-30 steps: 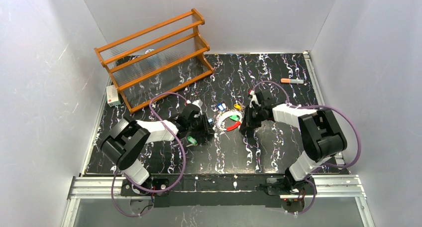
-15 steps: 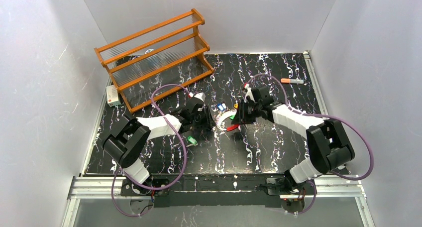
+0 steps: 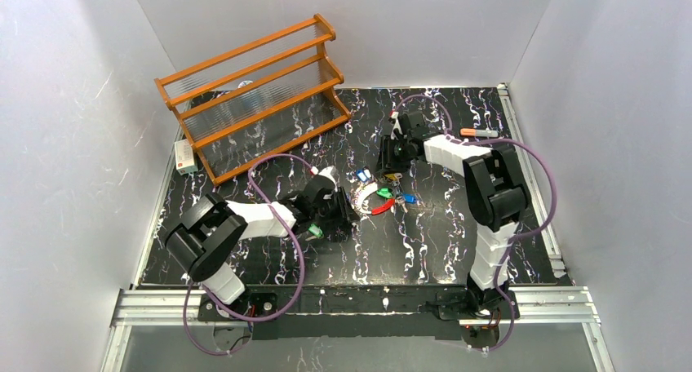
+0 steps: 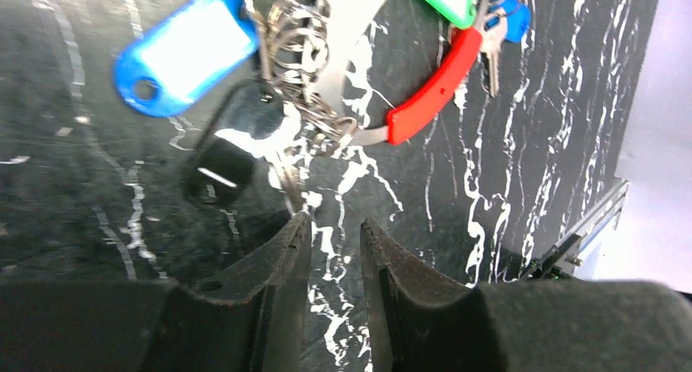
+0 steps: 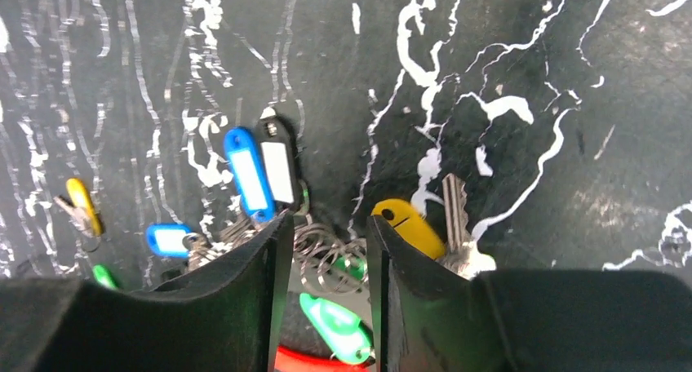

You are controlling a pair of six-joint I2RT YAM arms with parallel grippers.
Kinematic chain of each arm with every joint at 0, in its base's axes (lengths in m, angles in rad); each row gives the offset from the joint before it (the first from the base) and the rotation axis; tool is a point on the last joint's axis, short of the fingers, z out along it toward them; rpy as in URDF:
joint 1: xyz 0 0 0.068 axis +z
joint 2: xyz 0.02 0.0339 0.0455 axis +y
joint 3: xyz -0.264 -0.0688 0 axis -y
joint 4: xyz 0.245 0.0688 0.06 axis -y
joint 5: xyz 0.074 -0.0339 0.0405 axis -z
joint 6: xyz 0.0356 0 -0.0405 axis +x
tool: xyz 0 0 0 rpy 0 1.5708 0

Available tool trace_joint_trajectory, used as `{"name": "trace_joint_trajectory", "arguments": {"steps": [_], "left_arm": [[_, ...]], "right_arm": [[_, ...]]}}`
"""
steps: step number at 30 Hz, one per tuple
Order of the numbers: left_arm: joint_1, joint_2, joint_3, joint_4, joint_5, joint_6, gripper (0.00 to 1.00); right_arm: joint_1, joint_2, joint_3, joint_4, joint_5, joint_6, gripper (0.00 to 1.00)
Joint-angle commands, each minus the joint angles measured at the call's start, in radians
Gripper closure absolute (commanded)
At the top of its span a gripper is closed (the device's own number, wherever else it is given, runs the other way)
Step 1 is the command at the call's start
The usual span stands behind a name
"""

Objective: Put the keys on the keyring

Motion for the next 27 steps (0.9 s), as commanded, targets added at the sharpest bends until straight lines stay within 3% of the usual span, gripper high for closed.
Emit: {"name": "trace_joint_trajectory", "arguments": {"steps": [1, 10, 20, 27], "left_arm": [[-0.042, 0.021, -0.015, 0.087, 0.014, -0.056, 0.74], [-0.05, 0.112, 0.005, 0.119, -0.044, -0.079, 0.79], [0.024, 0.142, 0.068, -0.047, -0.142, 0.001, 0.83], [0.095, 0.174, 0.167, -0.176, -0.152, 0.126, 0.82]], "right_arm": [[-0.008, 0.06, 0.076, -0.078, -0.02, -0.043, 0.52], [-0.009, -0.005, -0.027, -0.098, -0.066, -0.047, 0.48], [-0.009, -0.149, -0.265, -0.088, -0.199, -0.01, 0.48], [-0.006, -0.257, -0.438, 0.034, -0.411, 0.105, 0.48]]}}
